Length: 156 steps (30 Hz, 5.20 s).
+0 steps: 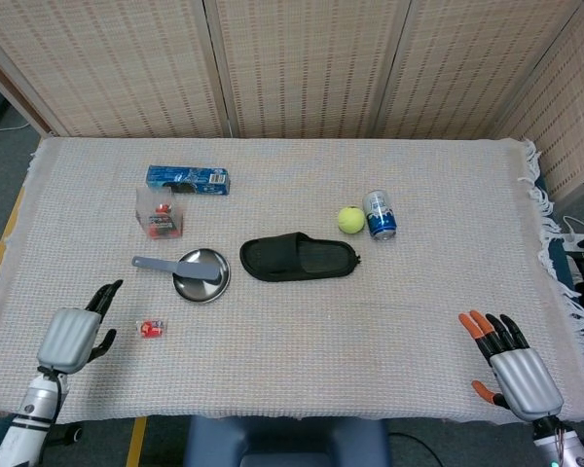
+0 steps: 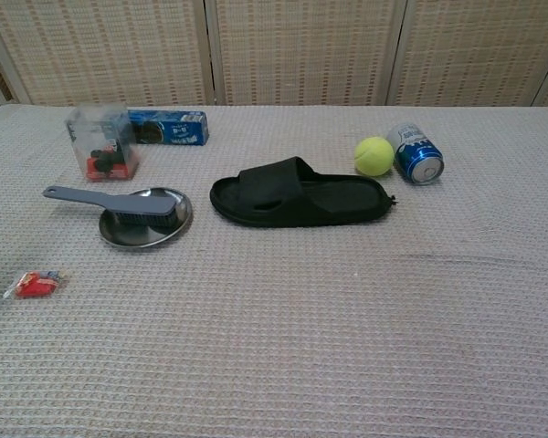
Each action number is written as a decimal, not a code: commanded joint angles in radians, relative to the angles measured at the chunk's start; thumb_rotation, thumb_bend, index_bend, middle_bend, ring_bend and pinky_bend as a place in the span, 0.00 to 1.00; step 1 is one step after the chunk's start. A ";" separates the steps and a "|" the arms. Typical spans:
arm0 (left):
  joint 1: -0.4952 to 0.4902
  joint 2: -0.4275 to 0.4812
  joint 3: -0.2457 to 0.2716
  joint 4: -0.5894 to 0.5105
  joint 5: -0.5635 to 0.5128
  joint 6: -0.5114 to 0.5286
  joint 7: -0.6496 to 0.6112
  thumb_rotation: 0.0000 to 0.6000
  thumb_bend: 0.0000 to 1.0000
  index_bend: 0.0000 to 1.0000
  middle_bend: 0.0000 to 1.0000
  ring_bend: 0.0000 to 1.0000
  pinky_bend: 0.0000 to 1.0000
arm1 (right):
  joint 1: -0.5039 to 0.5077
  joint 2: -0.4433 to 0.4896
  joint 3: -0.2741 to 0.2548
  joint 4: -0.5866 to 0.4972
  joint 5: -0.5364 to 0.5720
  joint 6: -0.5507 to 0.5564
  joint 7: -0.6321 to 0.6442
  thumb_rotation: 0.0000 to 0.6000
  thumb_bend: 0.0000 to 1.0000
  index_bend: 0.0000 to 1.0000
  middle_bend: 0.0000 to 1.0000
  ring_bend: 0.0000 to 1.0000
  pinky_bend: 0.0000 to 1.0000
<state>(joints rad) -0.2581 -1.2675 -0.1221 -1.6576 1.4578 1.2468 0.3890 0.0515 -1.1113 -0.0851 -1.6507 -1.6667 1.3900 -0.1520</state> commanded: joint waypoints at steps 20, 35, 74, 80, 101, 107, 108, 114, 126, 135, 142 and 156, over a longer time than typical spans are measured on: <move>-0.338 -0.344 -0.096 0.397 -0.202 -0.276 0.142 1.00 0.41 0.14 0.21 0.84 1.00 | 0.023 0.003 0.016 0.015 0.090 -0.063 0.011 1.00 0.11 0.00 0.00 0.00 0.00; -0.424 -0.441 -0.080 0.558 -0.237 -0.309 0.170 1.00 0.41 0.23 0.25 0.84 1.00 | 0.038 0.007 0.019 0.005 0.148 -0.114 -0.016 1.00 0.11 0.00 0.00 0.00 0.00; -0.520 -0.365 -0.144 0.285 -0.411 -0.245 0.414 1.00 0.40 0.43 0.47 0.86 1.00 | 0.563 -0.278 0.294 0.131 0.362 -0.604 -0.310 1.00 0.65 0.00 0.00 0.00 0.00; -0.558 -0.382 -0.160 0.275 -0.480 -0.238 0.456 1.00 0.40 0.42 0.47 0.86 1.00 | 0.671 -0.387 0.301 0.206 0.494 -0.683 -0.406 1.00 0.73 0.00 0.00 0.00 0.00; -0.719 -0.587 -0.185 0.426 -0.519 -0.217 0.467 1.00 0.41 0.41 0.46 0.86 1.00 | 0.815 -0.481 0.173 0.284 0.798 -0.683 -0.602 1.00 0.75 0.00 0.00 0.00 0.00; -0.739 -0.643 -0.178 0.516 -0.497 -0.201 0.442 1.00 0.41 0.40 0.44 0.86 1.00 | 0.827 -0.465 0.147 0.264 0.801 -0.671 -0.591 1.00 0.75 0.00 0.00 0.00 0.00; -0.741 -0.653 -0.171 0.537 -0.483 -0.193 0.436 1.00 0.41 0.40 0.44 0.86 1.00 | 0.828 -0.463 0.144 0.261 0.801 -0.668 -0.587 1.00 0.75 0.00 0.00 0.00 0.00; -0.742 -0.681 -0.152 0.600 -0.450 -0.185 0.415 1.00 0.41 0.40 0.44 0.86 1.00 | 0.835 -0.458 0.134 0.261 0.806 -0.664 -0.571 1.00 0.75 0.00 0.00 0.00 0.00; -0.728 -0.711 -0.121 0.706 -0.415 -0.153 0.476 1.00 0.41 0.41 0.47 0.86 1.00 | 0.848 -0.443 0.100 0.253 0.816 -0.656 -0.553 1.00 0.75 0.00 0.00 0.00 0.00; -0.734 -0.733 -0.135 0.643 -0.369 -0.135 0.435 1.00 0.41 0.41 0.47 0.85 1.00 | 0.863 -0.437 0.088 0.239 0.834 -0.644 -0.553 1.00 0.75 0.00 0.00 0.00 0.00; -0.731 -0.767 -0.141 0.689 -0.362 -0.139 0.412 1.00 0.41 0.40 0.45 0.84 1.00 | 0.869 -0.432 0.077 0.228 0.839 -0.635 -0.550 1.00 0.75 0.00 0.00 0.00 0.00; -0.711 -0.782 -0.151 0.790 -0.378 -0.163 0.446 1.00 0.40 0.41 0.46 0.83 1.00 | 0.893 -0.444 0.067 0.233 0.858 -0.648 -0.542 1.00 0.75 0.00 0.00 0.00 0.00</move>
<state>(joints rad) -0.9747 -2.0561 -0.2747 -0.8685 1.0839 1.0889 0.8221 0.9431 -1.5546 -0.0183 -1.4188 -0.8095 0.7428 -0.6949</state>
